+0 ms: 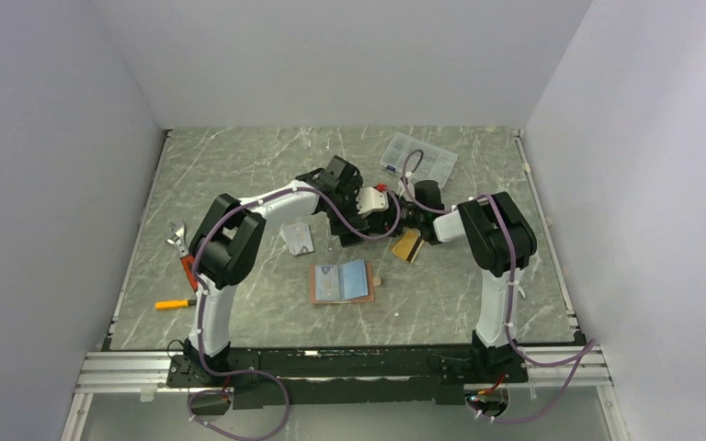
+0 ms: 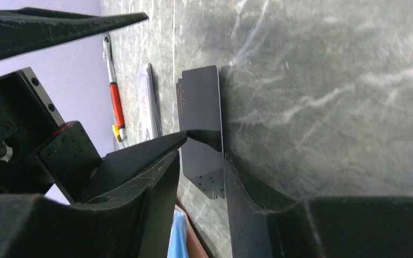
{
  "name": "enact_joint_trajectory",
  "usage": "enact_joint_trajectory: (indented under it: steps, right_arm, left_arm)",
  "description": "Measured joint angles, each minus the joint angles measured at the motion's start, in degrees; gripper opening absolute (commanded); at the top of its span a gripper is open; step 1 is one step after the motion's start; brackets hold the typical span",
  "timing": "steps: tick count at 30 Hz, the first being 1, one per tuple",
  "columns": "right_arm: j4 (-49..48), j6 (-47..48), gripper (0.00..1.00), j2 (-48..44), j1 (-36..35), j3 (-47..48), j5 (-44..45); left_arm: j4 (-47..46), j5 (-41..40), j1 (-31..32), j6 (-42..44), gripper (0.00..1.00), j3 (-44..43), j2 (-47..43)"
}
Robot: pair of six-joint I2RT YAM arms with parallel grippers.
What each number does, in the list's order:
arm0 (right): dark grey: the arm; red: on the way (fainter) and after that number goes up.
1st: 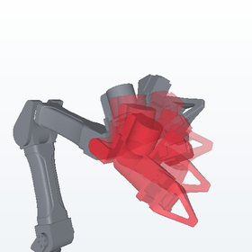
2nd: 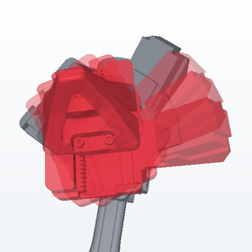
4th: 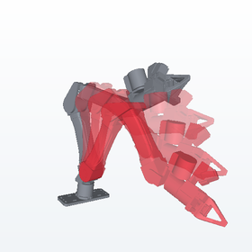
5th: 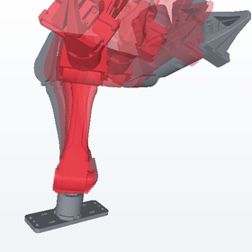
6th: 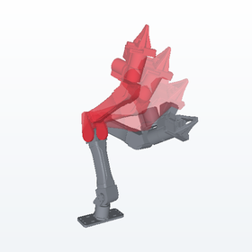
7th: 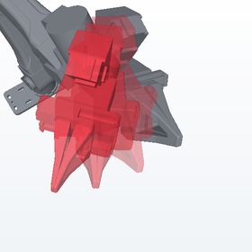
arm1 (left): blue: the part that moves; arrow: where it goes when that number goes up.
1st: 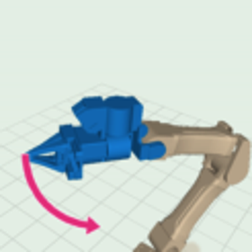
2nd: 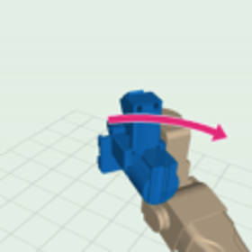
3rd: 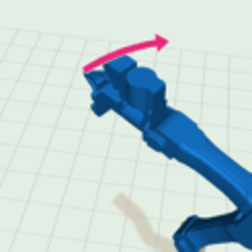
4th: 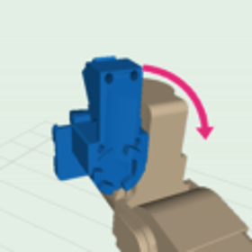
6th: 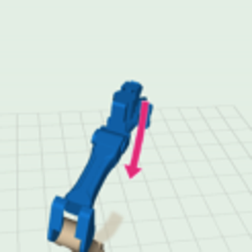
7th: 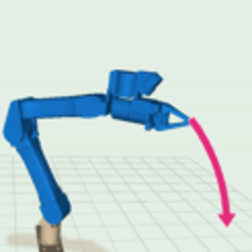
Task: Put the credit cards into the card holder
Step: Pick up the credit card from the storage box.
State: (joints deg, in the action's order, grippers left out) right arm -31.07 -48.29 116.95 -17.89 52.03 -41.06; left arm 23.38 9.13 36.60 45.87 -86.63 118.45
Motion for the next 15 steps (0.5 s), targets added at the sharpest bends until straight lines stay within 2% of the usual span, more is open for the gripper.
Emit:
enact_joint_trajectory:
  steps: [12,15]
  right_arm:
    - [-7.28,-6.84,0.35,0.94,0.83,-4.26,-3.17]
    - [-8.55,-8.11,0.27,1.31,0.83,-4.7,-3.45]
  left_arm:
    - [-0.02,0.13,0.26,-0.04,0.97,-2.03,1.4]
    - [0.04,0.17,0.42,-0.04,0.97,-2.49,1.75]
